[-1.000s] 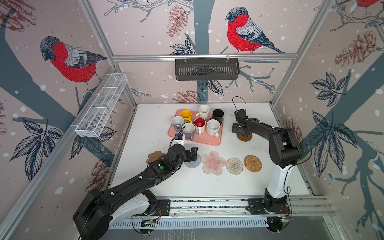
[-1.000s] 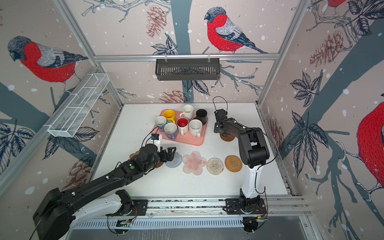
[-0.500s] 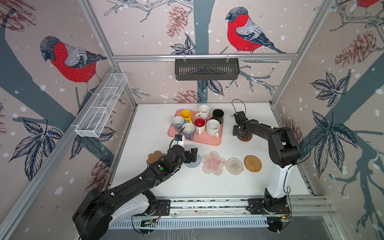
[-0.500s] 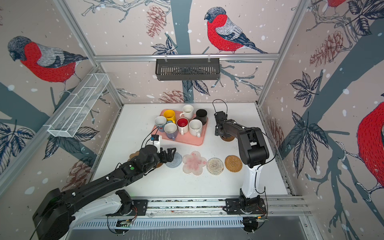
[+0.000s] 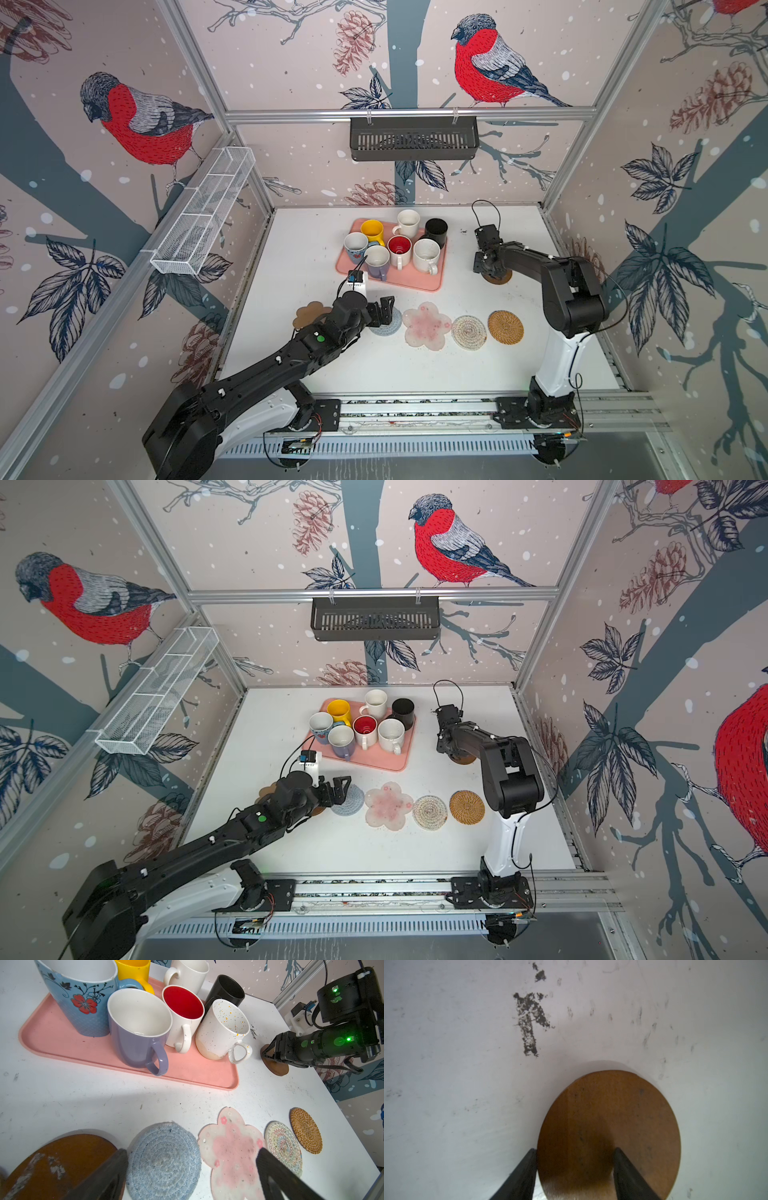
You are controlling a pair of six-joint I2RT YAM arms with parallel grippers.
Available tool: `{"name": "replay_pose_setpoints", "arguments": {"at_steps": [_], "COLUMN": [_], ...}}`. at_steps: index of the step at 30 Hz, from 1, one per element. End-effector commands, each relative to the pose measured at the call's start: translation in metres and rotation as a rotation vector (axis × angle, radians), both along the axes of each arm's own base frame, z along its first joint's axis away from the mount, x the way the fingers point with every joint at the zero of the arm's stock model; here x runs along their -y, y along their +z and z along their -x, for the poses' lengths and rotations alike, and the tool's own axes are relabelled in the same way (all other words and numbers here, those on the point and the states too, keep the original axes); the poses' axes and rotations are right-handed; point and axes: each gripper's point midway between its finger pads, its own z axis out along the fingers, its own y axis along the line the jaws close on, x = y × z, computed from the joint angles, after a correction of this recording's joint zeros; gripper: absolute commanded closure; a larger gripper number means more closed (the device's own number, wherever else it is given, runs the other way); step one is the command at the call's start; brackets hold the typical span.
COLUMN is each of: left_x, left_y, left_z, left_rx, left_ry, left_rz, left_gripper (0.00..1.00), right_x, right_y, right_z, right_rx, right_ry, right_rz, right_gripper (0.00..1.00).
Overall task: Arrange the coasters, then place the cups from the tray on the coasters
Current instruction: 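Push the dark wooden coaster with the right gripper away from the tray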
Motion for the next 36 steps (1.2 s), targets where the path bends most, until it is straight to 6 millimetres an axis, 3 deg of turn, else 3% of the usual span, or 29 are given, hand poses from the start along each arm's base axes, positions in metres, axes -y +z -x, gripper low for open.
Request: {"name": "replay_pose_setpoints", "arguments": {"at_steps": [1,10,19,36], "left_x": [0.003,0.006,0.010,0.011], "left_y": [0.008,0.009,0.005,0.004], "left_z": [-0.002,0.001,0.004,0.013], "left_rx": [0.026,0.038,0.039,0.057], "left_ry": [-0.009,-0.028,-0.051,-0.089], "left_rz": [0.027,0.051,0.082,0.124], "left_gripper": [0.03,0.03,0.03,0.03], "right_x": [0.010,0.042,0.078,0.104], "right_y": [-0.005,-0.003,-0.012,-0.014], "right_z": [0.012,0.034,0.069,0.131], "right_rx": [-0.036,-0.050,-0.075,-0.108], "right_ry": [-0.035,-0.103,-0.210,-0.339], "right_rz": [-0.002,0.008,-0.085,-0.156], "right_gripper": [0.43,0.44,0.45,0.45]}}
